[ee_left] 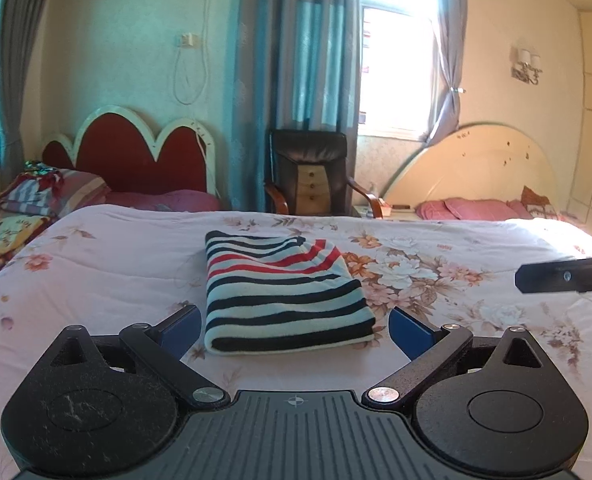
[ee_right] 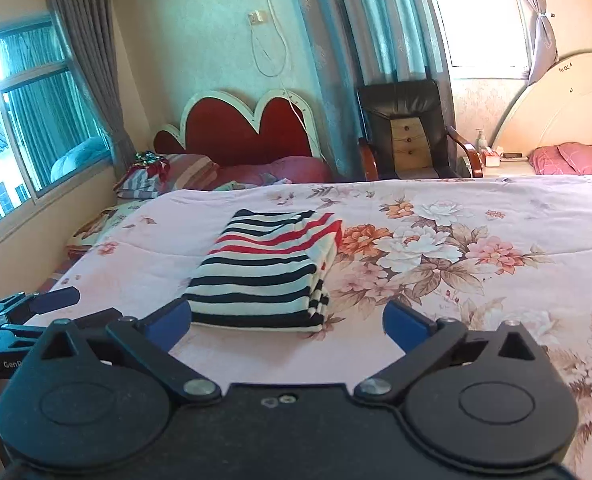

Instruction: Fold small clothes

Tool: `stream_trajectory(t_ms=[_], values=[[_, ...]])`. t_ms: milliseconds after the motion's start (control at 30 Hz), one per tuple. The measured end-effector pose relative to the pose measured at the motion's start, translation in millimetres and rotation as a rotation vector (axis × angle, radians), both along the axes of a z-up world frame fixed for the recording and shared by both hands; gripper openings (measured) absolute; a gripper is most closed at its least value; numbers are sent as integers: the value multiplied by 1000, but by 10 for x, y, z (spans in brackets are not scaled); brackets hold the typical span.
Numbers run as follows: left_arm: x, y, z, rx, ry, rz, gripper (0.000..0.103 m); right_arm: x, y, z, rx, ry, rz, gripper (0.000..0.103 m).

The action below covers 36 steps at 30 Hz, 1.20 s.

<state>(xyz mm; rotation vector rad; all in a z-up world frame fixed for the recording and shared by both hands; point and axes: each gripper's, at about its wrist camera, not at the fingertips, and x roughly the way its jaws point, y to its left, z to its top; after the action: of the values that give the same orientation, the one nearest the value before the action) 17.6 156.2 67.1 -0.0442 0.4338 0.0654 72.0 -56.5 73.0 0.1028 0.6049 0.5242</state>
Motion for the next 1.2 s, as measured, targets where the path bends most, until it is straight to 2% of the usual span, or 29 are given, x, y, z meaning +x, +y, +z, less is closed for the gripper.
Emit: stream_trajectory(t_ms=[167,333,533,700,867,1200], values=[[-486,-118,118,-17,-12,31,99,-498,-43,97,-26,-12,-25,102],[-895,-253,140,22,2,41,103,-945,-65,93,-85,-6,-56,102],[-1180,-318,133,19,11,55,103,-1294,-88,105,-138,-22,-64,102],[-1322,-324,153,-2,5,68,103,-1412,-137,153,-127,-34,-74,102],[-1396,-374,200,11,-7,53,103,-1492,-108,192,-142,-56,-76,102],[-1418,-357,241,2,-22,52,103,-1530,-75,169,-157,-66,-73,102]])
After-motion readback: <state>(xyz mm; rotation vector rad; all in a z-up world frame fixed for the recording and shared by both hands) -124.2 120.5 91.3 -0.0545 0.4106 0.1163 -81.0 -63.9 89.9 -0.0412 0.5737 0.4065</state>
